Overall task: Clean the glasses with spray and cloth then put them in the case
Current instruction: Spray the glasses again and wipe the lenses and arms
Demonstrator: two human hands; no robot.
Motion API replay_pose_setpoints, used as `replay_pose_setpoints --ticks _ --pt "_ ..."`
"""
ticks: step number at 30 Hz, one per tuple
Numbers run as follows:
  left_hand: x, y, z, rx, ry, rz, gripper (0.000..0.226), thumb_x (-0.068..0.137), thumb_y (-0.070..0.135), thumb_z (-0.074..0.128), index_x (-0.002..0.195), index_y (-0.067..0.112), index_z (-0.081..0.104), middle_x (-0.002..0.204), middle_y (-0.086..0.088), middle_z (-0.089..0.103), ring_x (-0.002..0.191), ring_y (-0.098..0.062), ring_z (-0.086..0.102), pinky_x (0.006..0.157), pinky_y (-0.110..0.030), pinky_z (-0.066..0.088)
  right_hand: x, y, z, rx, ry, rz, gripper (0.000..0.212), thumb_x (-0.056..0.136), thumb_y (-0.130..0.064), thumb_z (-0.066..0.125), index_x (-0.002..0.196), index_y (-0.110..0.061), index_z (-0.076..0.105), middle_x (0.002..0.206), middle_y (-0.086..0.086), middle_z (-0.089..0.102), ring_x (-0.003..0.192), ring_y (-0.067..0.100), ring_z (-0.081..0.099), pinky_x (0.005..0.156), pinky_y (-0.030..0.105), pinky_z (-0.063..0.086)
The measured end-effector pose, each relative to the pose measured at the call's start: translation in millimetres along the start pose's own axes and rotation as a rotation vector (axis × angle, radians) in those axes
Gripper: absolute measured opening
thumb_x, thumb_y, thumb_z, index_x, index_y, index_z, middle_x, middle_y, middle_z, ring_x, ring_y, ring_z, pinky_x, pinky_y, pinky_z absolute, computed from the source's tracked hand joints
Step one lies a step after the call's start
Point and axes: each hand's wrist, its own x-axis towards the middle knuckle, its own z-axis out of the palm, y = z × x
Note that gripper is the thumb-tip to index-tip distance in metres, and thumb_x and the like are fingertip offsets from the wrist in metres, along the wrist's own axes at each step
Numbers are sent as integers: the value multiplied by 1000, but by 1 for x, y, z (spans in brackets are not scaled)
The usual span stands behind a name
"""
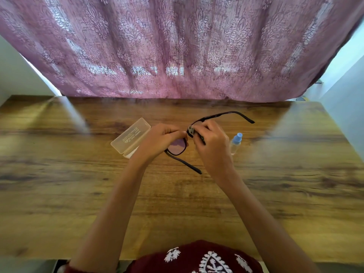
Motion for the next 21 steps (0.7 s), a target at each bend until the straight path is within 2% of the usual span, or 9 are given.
replay_pose_setpoints --ticks 3,8,10,12,13,15,17,21 --pt "-2 1 1 33 1 16 25 91 30 60 78 15 76 83 -3 75 88 -20 68 91 -43 50 5 2 1 -64 49 54 11 80 5 69 91 3 70 82 11 61 74 22 59 66 22 42" --pt "-3 0 -5 -10 20 22 26 92 29 59 78 16 76 84 -3 75 89 -20 68 89 -38 50 -3 3 -1 -43 12 58 9 79 5 70 88 3 70 79 9 59 70 19 56 61 23 44" --pt "-4 2 -3 -4 13 14 25 93 26 59 78 15 76 83 -3 75 86 -15 68 82 -27 52 -6 0 0 -27 -24 28 12 78 4 71 90 1 71 79 8 58 69 17 55 63 21 42" --pt "-6 7 2 6 7 15 25 93 21 59 78 10 76 80 -4 75 76 -5 67 70 -11 47 -4 -1 1 -40 -17 23 13 78 4 71 90 0 71 79 7 59 70 16 55 66 15 35" --pt "-7 9 4 23 13 19 25 93 20 59 78 9 76 79 -3 75 72 -2 66 66 -7 44 -1 0 1 -58 0 32 12 78 4 71 89 0 71 79 8 59 71 17 55 67 15 34" --pt "-8 8 6 44 42 21 26 92 24 60 77 11 76 77 -2 75 74 -6 67 67 -11 47 3 2 1 -100 43 53 11 78 5 71 89 2 71 80 10 60 72 21 58 66 18 37" --pt "-8 6 4 17 58 13 26 92 25 60 76 12 76 77 -2 75 78 -12 68 73 -20 49 4 5 0 -109 60 72 11 79 6 71 89 4 71 81 12 61 73 23 59 65 21 39" --pt "-8 4 2 -26 63 9 27 92 24 60 76 12 76 78 -3 75 80 -14 69 75 -21 51 -6 5 0 -51 4 79 9 79 4 71 88 2 71 79 9 59 69 15 51 63 21 37"
